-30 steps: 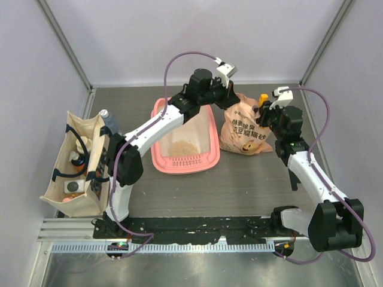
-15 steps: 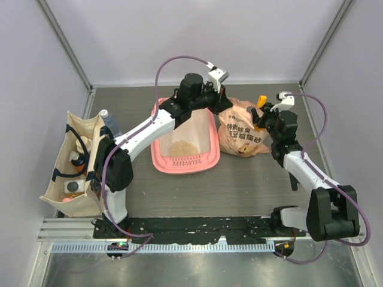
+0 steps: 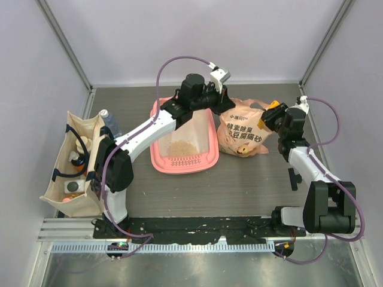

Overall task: Fill the litter box with clean litter
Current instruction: 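Scoop the cat litter from the cat litter bag.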

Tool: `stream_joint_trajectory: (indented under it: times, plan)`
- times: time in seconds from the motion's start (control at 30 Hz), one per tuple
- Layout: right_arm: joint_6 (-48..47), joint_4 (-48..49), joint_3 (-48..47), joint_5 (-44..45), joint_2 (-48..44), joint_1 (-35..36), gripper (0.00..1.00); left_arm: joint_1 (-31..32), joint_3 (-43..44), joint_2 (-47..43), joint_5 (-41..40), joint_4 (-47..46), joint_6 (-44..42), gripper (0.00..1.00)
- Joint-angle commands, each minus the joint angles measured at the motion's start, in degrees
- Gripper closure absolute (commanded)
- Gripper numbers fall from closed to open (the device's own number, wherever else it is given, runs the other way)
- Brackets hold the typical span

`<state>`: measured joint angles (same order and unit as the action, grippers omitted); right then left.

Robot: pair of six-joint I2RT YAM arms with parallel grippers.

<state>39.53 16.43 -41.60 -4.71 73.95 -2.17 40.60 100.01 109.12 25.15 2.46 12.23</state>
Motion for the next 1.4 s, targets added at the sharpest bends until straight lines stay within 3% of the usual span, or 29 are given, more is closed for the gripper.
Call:
stream_joint_trajectory:
  times: [0.0, 0.13, 0.23, 0.43, 0.63, 0.77, 0.97, 1.1, 1.37]
  plan:
    - [10.72, -14.30, -1.11, 7.61, 1.90, -1.34, 0.99, -0.26, 3.88, -3.04, 0.69, -1.42, 1.31, 1.00]
    - [15.91, -16.07, -2.34, 5.50, 2.95, -3.27, 0.99, 0.18, 5.55, -2.51, 0.34, -0.53, 0.43, 1.00]
    - [18.12, -14.76, -3.13, -2.04, 4.09, -7.13, 0.99, 0.27, 6.25, -2.42, 0.34, 0.44, -0.45, 1.00]
    - [19.18, -5.89, -2.34, -16.44, 4.80, -14.61, 0.99, 0.36, 7.31, -2.60, 0.34, 3.25, -3.52, 1.00]
    - [24.53, -0.53, 0.91, -22.34, 3.83, -17.60, 0.99, 0.27, 8.36, -2.25, 1.66, 7.38, -7.13, 1.00]
    - [30.07, 8.85, 3.19, -26.39, 4.09, -19.35, 0.99, -0.17, 10.11, -1.28, 2.89, 10.97, -8.71, 1.00]
    - [33.68, 19.60, 8.37, -28.16, 2.70, -21.20, 0.99, -0.43, 14.42, 0.57, 4.91, 15.82, -11.17, 1.00]
    - [29.83, 25.05, 9.70, -27.37, -1.95, -21.12, 0.99, -0.35, 16.44, 1.53, 4.82, 17.05, -11.79, 1.00]
    - [17.79, 15.83, 8.64, -19.90, -11.11, -20.50, 0.99, -0.43, 17.42, 2.15, 4.47, 15.83, -11.88, 1.00]
